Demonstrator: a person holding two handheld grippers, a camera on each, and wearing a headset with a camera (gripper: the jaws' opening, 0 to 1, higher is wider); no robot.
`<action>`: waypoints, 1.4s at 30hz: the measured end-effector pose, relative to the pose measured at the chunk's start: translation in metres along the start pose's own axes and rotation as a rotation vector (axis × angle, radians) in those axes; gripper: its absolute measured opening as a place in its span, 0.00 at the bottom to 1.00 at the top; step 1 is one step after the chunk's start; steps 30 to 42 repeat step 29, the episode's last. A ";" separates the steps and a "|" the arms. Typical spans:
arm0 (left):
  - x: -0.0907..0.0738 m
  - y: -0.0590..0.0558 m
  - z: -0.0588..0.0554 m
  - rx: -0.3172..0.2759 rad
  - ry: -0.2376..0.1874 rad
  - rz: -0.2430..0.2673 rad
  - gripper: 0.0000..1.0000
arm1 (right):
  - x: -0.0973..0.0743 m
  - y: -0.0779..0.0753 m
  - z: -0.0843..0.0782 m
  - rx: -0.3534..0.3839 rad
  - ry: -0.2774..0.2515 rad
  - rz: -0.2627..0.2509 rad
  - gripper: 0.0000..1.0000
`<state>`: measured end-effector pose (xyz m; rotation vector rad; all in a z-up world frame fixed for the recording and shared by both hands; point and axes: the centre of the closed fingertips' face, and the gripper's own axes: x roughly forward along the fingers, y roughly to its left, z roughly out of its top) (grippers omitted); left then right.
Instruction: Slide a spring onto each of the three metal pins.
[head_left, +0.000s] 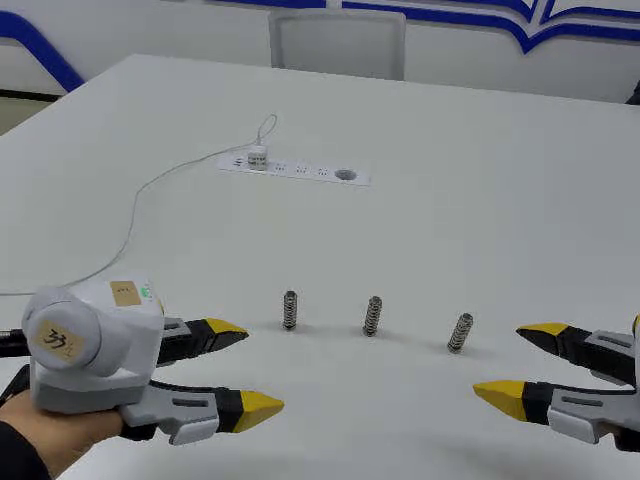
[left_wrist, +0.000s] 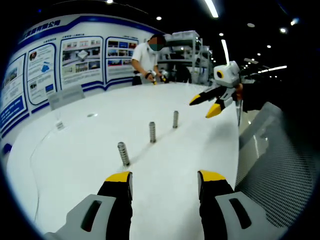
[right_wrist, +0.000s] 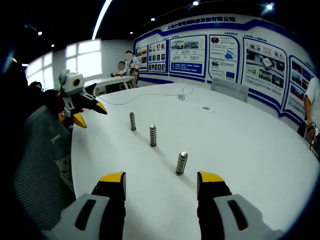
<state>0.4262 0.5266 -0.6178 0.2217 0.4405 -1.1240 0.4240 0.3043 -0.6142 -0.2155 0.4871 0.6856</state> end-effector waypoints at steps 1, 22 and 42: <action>0.000 0.000 0.000 -0.001 0.000 0.001 0.54 | 0.000 0.000 0.000 0.001 -0.001 0.001 0.59; -0.001 0.009 -0.008 -0.041 0.017 0.038 0.55 | -0.001 0.003 0.007 0.000 -0.005 -0.005 0.61; -0.002 0.012 -0.009 -0.052 0.020 0.047 0.55 | -0.001 0.003 0.007 0.002 -0.001 -0.012 0.61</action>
